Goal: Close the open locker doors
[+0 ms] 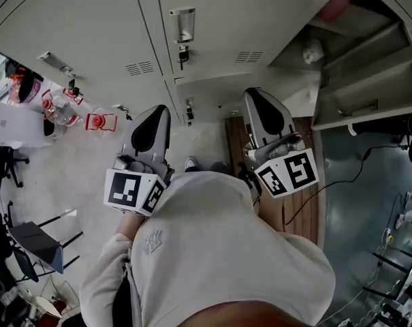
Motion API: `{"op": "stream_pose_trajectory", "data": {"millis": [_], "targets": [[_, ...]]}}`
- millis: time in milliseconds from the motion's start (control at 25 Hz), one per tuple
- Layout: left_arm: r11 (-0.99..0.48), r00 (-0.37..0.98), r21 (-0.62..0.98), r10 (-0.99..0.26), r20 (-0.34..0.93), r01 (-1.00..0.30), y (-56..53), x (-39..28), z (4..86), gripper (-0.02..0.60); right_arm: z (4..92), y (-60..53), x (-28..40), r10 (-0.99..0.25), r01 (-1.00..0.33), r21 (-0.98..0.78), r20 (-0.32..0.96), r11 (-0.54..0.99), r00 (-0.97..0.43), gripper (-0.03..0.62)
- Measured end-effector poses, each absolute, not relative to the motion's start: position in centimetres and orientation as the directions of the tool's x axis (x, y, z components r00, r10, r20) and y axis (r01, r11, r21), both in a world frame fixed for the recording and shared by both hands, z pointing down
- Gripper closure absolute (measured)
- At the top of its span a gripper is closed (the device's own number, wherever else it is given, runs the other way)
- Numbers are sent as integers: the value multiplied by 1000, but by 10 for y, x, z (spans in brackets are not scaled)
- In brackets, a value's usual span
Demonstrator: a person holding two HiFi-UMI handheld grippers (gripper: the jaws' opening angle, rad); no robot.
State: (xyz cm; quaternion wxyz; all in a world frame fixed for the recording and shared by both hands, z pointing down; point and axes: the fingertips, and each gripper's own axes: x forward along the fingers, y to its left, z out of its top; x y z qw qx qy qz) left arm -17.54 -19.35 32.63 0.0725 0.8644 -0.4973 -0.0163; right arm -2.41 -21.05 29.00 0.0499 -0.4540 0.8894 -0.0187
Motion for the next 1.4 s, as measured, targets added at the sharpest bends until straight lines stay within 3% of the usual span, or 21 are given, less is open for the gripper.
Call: {"op": "stream_pose_trajectory", "data": {"millis": [240,840,1200,1400], "targets": [[-597,608,138,-792,52,-790,-195,-113,322,583,289,-187,31,-864,-858,-104,-73,503,-498,576],[-683,692,144,-721,25,-716,-169,56,310,583,274,-139,196,-899,-899,-68,-107,433,-425,576],[-650,658,137,-753,20,-747,-152,80,311,583,259,-136,286,-931,-940,-36,-159,339,-329,574],[-617,624,131,-781,14,-776,-146,77,310,583,249,-151,299,-895,-892,-164,-234,421,-380,569]]}}
